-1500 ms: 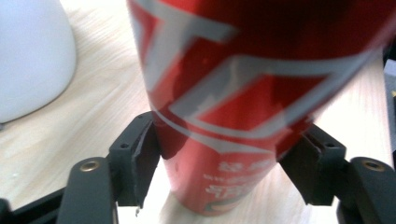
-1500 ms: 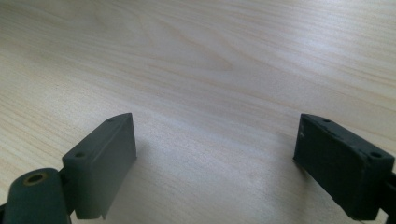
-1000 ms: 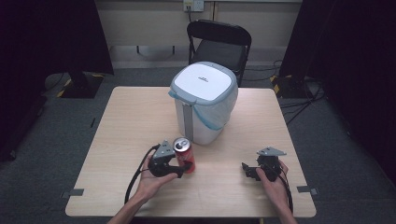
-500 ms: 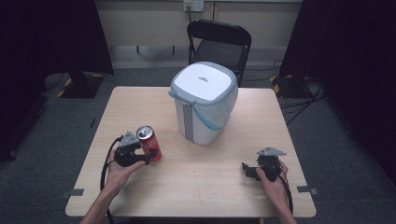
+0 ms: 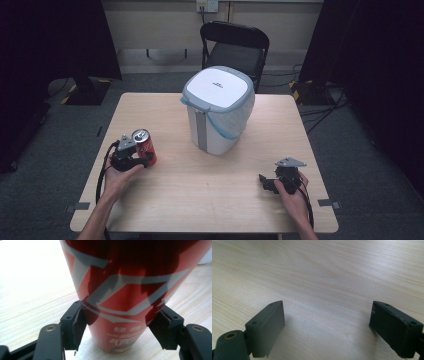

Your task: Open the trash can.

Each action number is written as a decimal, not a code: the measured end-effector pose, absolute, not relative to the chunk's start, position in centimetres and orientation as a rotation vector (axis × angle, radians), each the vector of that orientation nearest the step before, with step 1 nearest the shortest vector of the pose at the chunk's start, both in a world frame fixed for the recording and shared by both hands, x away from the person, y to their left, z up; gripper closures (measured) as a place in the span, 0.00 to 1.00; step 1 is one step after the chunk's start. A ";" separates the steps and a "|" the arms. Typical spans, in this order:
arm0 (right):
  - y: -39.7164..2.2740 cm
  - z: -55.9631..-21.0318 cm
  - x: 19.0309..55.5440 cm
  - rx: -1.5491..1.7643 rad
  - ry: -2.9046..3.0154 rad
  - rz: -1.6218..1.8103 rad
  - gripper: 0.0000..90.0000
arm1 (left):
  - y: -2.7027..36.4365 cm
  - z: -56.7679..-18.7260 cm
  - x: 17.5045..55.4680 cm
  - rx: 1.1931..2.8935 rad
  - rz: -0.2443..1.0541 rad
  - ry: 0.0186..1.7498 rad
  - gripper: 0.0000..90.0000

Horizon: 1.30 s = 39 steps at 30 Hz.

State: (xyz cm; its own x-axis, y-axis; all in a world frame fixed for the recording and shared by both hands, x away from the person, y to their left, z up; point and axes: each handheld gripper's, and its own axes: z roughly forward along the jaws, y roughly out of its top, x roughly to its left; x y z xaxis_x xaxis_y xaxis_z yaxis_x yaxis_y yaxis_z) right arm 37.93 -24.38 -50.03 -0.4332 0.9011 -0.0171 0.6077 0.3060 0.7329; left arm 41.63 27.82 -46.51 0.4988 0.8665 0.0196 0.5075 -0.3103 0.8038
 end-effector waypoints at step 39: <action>-22.3 -48.3 40.0 1.281 2.182 0.965 0.24 | 24.1 -43.9 35.1 1.944 0.426 0.989 0.44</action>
